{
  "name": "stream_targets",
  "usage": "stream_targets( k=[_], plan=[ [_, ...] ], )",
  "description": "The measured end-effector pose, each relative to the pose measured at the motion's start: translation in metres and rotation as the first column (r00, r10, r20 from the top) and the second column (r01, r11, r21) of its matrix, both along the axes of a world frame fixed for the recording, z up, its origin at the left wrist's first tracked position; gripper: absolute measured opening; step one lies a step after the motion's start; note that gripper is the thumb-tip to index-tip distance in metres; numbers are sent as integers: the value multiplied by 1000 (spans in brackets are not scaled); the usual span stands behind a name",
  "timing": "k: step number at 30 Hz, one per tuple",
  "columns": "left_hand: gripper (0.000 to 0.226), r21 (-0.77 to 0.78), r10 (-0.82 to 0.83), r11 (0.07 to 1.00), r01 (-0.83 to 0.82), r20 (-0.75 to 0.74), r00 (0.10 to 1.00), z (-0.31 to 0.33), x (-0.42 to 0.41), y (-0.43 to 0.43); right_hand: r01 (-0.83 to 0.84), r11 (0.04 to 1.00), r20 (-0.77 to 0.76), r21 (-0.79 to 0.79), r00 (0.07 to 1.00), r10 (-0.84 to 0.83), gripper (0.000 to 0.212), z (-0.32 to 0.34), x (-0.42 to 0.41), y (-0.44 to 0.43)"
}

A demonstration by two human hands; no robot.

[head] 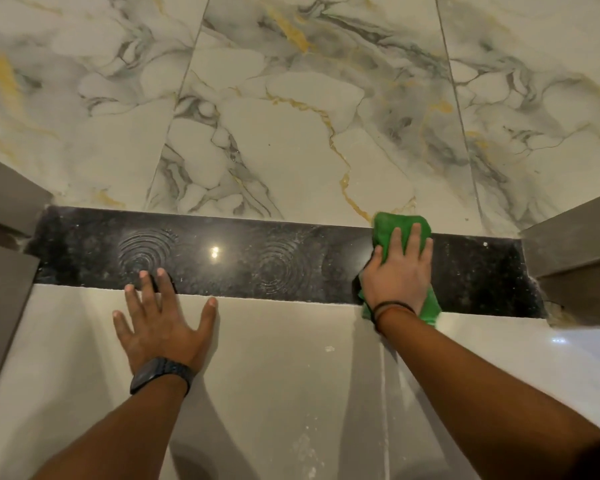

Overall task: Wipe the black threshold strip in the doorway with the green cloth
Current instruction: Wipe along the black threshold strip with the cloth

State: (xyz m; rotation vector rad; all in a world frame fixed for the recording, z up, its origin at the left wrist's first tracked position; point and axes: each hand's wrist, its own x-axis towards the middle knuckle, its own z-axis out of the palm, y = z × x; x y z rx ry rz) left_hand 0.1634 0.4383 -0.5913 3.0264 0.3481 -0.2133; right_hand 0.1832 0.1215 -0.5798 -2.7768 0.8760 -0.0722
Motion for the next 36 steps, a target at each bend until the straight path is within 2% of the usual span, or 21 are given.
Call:
stream_targets(
  k=[2,4,5,8,11,13,15,18,20,22,25,28,30,32,34,36],
  plan=[
    [92,-1,-2,1000,2,-2,1000,0,0,0,-125,992,-23,-29,992,124,56,1,16,32],
    [92,-9,-2,1000,2,2,1000,0,1,0,-345,937,-38,-60,939,343,57,5,23,69],
    [92,-16,-2,1000,2,2,1000,0,0,1,-473,879,-30,-58,881,472,57,7,21,86],
    [91,-31,-1,1000,1,16,1000,0,0,2,-786,616,4,43,617,787,53,8,2,109],
    [90,-35,0,999,1,24,1000,0,-1,3,-900,421,39,115,428,903,49,9,-15,78],
    [91,-22,-10,1000,10,11,1000,0,-2,3,-925,363,34,116,369,929,48,9,-28,41],
    [92,-14,-27,1000,27,-5,1000,1,-1,5,-906,408,20,110,413,911,49,9,-41,-2],
    [92,8,-46,999,46,-2,999,1,-2,16,-779,619,22,95,624,781,49,14,-51,-49],
    [92,12,-27,1000,27,3,1000,1,-2,24,-622,778,51,87,783,620,49,13,-48,-51],
    [91,4,0,1000,0,14,1000,1,0,27,-431,901,68,50,901,428,49,7,-39,-29],
    [90,-15,17,1000,-17,23,1000,3,0,23,-150,988,65,27,987,147,49,0,-15,20],
    [89,-28,23,999,-22,20,1000,3,1,22,-37,998,41,47,999,35,51,3,12,61],
    [89,-27,25,999,-24,13,1000,4,1,23,-108,994,0,23,994,108,54,3,25,84],
    [89,-24,23,999,-23,11,1000,4,1,25,-285,958,-37,-20,958,284,56,6,31,112],
    [90,-38,26,999,-26,6,1000,3,1,26,-525,851,-38,-21,851,524,56,10,29,138],
    [91,-42,39,998,-39,2,999,3,1,28,-748,661,-15,53,662,750,54,13,21,150]
  ],
)
